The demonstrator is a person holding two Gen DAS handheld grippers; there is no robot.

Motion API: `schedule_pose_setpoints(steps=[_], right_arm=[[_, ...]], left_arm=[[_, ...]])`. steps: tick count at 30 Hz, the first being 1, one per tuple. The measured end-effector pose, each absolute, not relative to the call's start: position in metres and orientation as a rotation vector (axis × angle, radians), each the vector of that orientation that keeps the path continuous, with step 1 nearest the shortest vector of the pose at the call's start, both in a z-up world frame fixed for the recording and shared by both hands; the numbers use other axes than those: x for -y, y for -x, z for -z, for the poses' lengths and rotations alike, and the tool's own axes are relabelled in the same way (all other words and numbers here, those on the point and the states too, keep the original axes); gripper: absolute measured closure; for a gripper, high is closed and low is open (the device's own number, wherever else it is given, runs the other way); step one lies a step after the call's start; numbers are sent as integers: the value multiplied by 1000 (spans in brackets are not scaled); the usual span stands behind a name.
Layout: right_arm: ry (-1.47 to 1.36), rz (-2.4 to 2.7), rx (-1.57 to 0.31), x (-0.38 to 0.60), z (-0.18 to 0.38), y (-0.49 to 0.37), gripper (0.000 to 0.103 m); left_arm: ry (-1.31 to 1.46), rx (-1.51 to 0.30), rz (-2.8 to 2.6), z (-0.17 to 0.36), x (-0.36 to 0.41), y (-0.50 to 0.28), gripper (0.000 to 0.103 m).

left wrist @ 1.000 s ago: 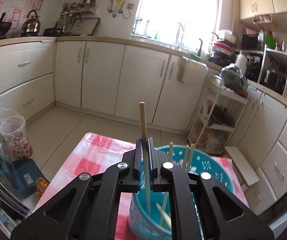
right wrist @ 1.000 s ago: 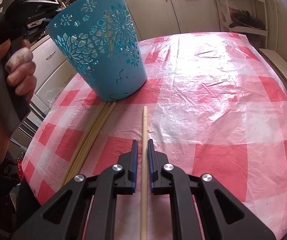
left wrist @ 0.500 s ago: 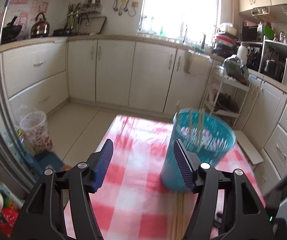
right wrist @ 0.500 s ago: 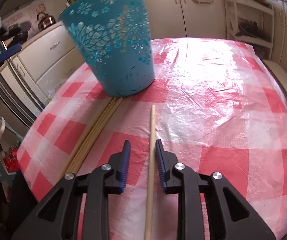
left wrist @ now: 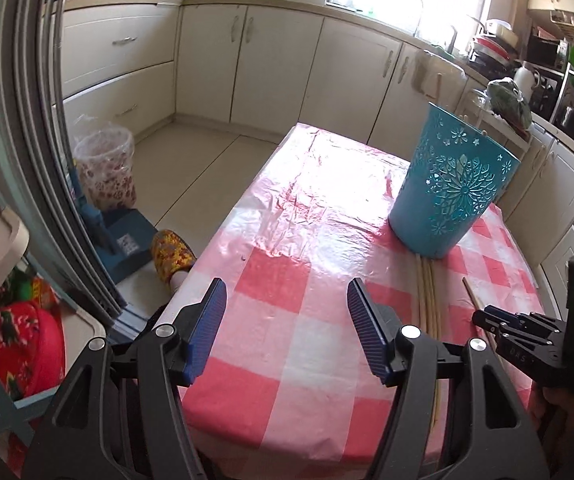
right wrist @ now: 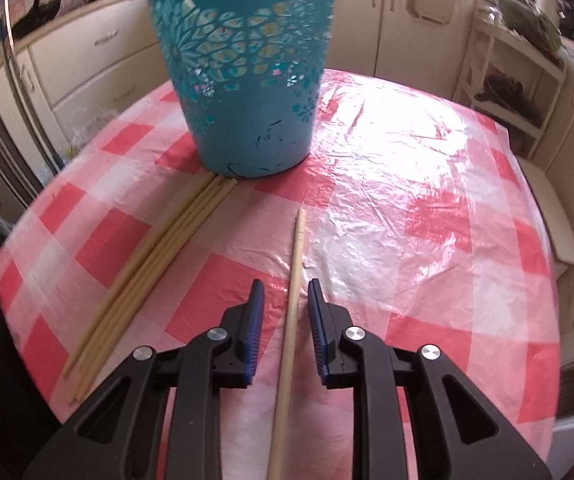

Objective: Organize utensils
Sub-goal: 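Withdraw the open left gripper from the cup back toward the sticks, then raise the right gripper's stick over the teal cup and open to drop it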

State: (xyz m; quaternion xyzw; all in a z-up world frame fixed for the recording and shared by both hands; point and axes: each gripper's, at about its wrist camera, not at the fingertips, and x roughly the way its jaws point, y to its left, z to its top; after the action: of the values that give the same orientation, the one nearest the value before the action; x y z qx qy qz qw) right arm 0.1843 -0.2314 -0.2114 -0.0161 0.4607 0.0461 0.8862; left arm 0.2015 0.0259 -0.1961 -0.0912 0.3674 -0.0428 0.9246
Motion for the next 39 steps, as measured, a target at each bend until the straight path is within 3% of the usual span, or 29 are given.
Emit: schedule_pose_setpoints(steps=[4, 9, 22, 39], right_arm=[[40, -108, -987, 233, 211, -187, 82], [-6, -98, -998, 238, 210, -188, 97], [62, -62, -990, 230, 210, -183, 97], [-139, -55, -924, 249, 206, -166, 97]], left_arm=[[213, -755, 96, 194, -31, -196, 43], [228, -752, 118, 192, -30, -192, 43], [246, -757, 138, 188, -34, -181, 43], [242, -777, 123, 190, -39, -175, 43]])
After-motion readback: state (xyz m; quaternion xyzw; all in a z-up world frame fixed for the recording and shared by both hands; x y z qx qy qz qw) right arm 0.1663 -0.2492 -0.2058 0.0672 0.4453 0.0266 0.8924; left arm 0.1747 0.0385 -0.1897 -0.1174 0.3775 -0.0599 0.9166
